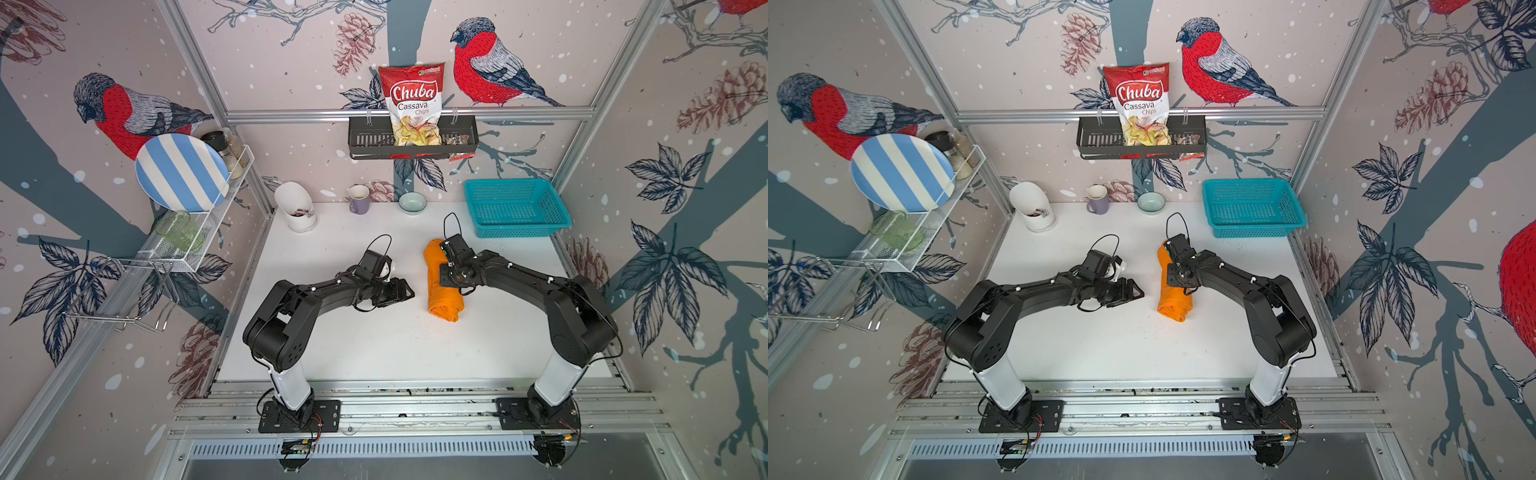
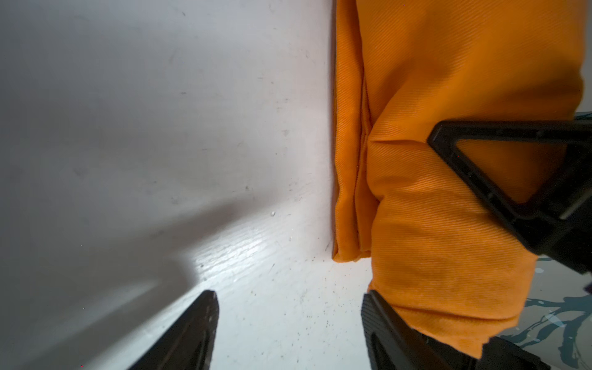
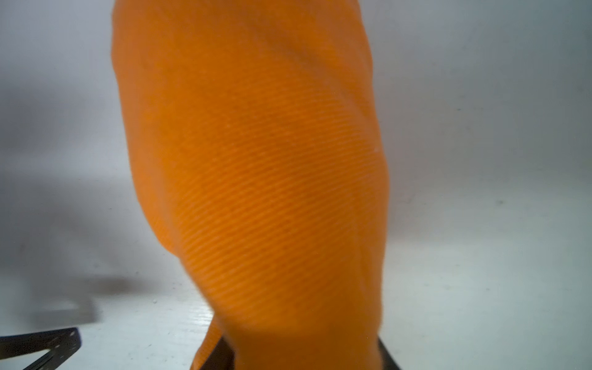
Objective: Roll up the long pants
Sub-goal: Roll the long pant at the center of the board, then pick up the long pant at the center of the board.
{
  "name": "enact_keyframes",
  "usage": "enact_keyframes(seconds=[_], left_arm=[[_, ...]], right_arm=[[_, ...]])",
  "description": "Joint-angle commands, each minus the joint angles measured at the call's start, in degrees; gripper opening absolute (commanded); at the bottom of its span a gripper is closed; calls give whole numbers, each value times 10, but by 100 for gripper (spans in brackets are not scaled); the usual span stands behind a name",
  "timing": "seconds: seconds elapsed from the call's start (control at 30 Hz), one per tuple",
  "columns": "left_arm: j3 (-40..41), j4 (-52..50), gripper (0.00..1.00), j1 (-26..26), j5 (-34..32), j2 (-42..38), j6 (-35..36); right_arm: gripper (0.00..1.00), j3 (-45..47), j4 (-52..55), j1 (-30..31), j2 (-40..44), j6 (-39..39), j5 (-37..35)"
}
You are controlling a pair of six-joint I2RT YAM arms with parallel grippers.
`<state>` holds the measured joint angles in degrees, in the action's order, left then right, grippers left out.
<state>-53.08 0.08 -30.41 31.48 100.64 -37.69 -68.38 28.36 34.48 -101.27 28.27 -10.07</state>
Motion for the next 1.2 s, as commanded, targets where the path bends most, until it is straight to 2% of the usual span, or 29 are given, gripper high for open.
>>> enact_keyframes(seconds=[0.0,0.1,0.37,0.47,0.57,0.73,0.8,0.87,1.0,1.07,1.17], left_arm=[[25,100,73,-5,62,-1,-41],[38,116,73,-8,61,-2,-42],[42,73,73,-7,39,-10,-6],[40,57,73,-8,32,-11,6],[41,52,73,-7,31,-11,12],[40,52,72,-6,36,-11,15],[42,51,72,-5,39,-13,16],[45,51,72,-3,42,-16,18],[52,46,72,4,44,-32,22],[53,39,71,7,42,-41,27],[56,28,71,10,39,-55,35]], right_arm=[[33,1,121,2,-11,-10,-75],[40,1,108,11,-20,-5,-56],[84,11,48,9,-35,-5,25],[87,13,45,5,-44,-4,30],[87,26,30,-2,-43,-5,45],[74,44,1,-16,-50,-10,78],[62,44,1,-16,-54,-14,79],[44,41,4,-17,-54,-19,76],[17,19,32,-23,-39,-35,48],[8,1,59,-27,-24,-43,20],[3,-42,103,-30,-5,-62,-30]])
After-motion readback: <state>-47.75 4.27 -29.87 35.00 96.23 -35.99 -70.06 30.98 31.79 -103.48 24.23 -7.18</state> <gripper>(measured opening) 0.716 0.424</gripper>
